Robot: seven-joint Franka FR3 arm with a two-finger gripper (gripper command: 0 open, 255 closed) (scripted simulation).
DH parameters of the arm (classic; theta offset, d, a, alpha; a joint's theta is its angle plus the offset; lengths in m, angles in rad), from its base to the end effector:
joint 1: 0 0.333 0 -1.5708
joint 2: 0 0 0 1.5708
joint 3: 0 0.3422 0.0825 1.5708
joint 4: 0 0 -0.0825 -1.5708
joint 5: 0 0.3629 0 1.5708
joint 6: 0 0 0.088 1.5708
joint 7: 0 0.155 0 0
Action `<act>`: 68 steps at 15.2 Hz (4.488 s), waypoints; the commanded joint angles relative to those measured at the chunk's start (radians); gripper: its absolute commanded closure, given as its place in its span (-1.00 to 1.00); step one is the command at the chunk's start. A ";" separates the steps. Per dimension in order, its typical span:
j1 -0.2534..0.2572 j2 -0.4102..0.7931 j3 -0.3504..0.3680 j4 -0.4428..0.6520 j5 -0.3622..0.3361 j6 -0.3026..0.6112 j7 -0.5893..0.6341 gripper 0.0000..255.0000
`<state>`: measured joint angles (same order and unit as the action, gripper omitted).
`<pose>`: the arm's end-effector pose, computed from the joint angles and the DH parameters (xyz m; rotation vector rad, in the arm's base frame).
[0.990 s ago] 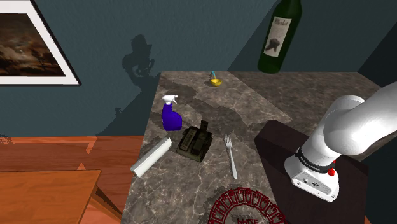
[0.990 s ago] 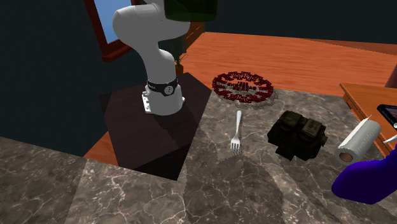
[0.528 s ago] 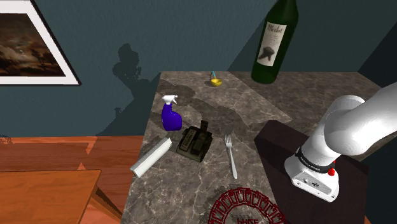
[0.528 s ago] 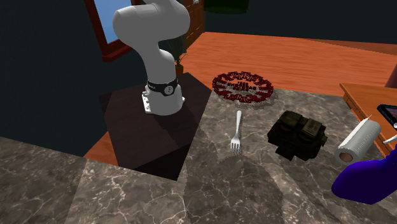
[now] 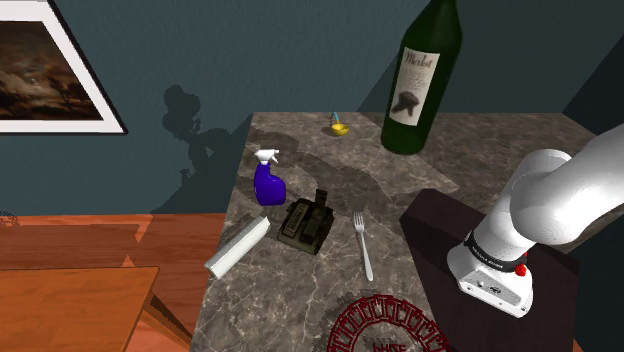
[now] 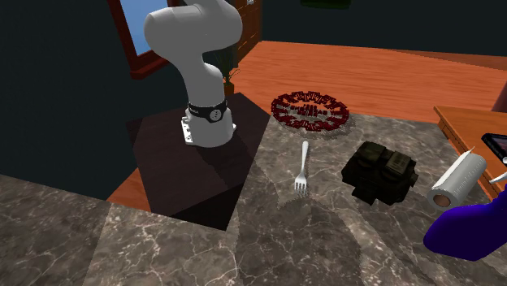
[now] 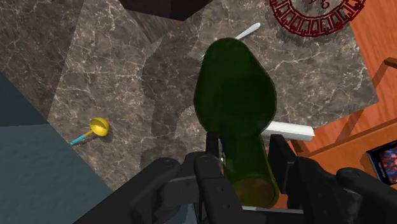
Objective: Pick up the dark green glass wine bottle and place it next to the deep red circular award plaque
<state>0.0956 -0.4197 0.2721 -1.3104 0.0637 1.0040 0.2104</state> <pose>0.2393 0.1551 0.8197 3.0961 0.2747 0.1702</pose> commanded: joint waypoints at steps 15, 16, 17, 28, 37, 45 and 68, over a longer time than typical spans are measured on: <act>0.041 0.122 0.288 0.054 0.018 0.075 0.338 1.00; 0.042 0.104 0.279 0.020 0.026 0.093 0.331 1.00; 0.044 0.087 0.271 -0.012 0.032 0.110 0.325 1.00; 0.067 -0.054 0.223 -0.310 0.081 0.277 0.282 1.00; 0.086 -0.134 0.212 -0.505 0.107 0.396 0.263 1.00; 0.102 -0.187 0.213 -0.657 0.127 0.497 0.253 1.00; 0.138 -0.263 0.259 -1.017 0.183 0.784 0.244 1.00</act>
<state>0.2323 -0.6827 0.5242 -2.3132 0.2432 1.7723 0.4515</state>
